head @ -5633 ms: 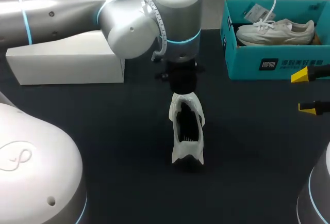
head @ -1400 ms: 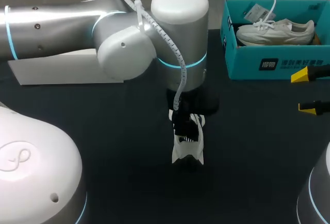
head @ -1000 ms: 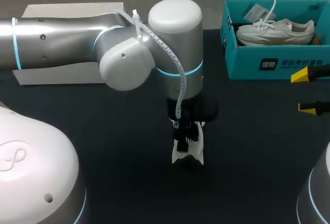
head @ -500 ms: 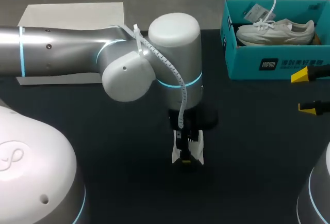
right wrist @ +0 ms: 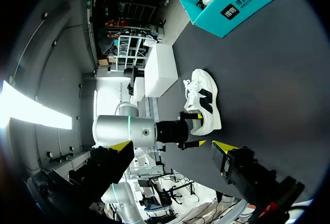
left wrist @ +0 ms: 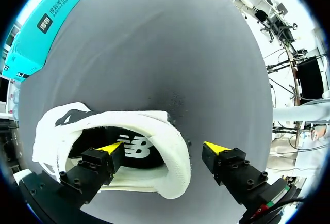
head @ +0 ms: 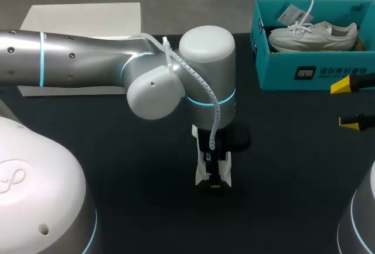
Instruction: Take the shoe out of the shoebox, open the shoe tongue, remove and reinsert the insole, then place the shoe into the shoebox
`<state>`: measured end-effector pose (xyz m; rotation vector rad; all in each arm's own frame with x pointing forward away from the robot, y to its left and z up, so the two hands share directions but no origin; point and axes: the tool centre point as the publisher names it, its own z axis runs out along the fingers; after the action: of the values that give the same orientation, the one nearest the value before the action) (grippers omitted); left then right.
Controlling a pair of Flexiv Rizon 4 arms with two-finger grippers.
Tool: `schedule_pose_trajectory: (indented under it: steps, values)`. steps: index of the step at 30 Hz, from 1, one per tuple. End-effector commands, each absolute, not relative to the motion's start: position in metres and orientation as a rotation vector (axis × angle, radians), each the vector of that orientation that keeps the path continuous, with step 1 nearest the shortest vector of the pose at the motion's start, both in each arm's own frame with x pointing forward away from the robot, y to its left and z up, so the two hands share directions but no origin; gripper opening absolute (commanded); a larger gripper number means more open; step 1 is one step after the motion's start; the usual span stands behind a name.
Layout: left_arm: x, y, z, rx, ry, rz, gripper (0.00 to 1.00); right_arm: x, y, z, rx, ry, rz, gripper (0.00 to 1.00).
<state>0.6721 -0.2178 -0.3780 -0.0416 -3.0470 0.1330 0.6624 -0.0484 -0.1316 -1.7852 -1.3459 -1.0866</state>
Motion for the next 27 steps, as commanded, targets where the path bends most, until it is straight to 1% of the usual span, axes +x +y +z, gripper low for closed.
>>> schedule_pose_trajectory:
  steps: [1, 10, 11, 12, 13, 14, 16, 17, 18, 27]
  values:
    - [0.672, -0.223, -0.387, -0.040, -3.043, 0.124, 1.00, 0.657, -0.048, -0.131, -1.794, -1.343, -1.090, 1.00]
    - [0.672, -0.222, -0.397, -0.077, -3.059, 0.120, 1.00, 0.657, -0.048, -0.131, -1.794, -1.343, -1.090, 1.00]
    - [0.672, -0.222, -0.397, -0.081, -3.058, 0.118, 0.92, 0.657, -0.048, -0.131, -1.794, -1.343, -1.090, 1.00]
    - [0.672, -0.221, -0.398, -0.084, -3.058, 0.114, 0.69, 0.657, -0.048, -0.131, -1.794, -1.343, -1.090, 1.00]
    - [0.671, -0.221, -0.398, -0.087, -3.058, 0.109, 0.65, 0.657, -0.048, -0.131, -1.794, -1.343, -1.090, 1.00]
    - [0.671, -0.221, -0.399, -0.090, -3.059, 0.102, 0.53, 0.657, -0.048, -0.131, -1.794, -1.343, -1.090, 1.00]
    - [0.671, -0.220, -0.400, -0.087, -3.058, 0.098, 0.35, 0.657, -0.048, -0.131, -1.794, -1.343, -1.090, 1.00]
    - [0.671, -0.220, -0.401, -0.088, -3.056, 0.096, 0.07, 0.657, -0.048, -0.131, -1.794, -1.343, -1.090, 1.00]
    - [0.670, -0.220, -0.401, -0.090, -3.052, 0.094, 0.00, 0.657, -0.048, -0.131, -1.794, -1.343, -1.090, 1.00]
    - [0.664, -0.213, -0.388, -0.127, -3.017, 0.086, 0.00, 0.657, -0.048, -0.131, -1.794, -1.343, -1.090, 1.00]
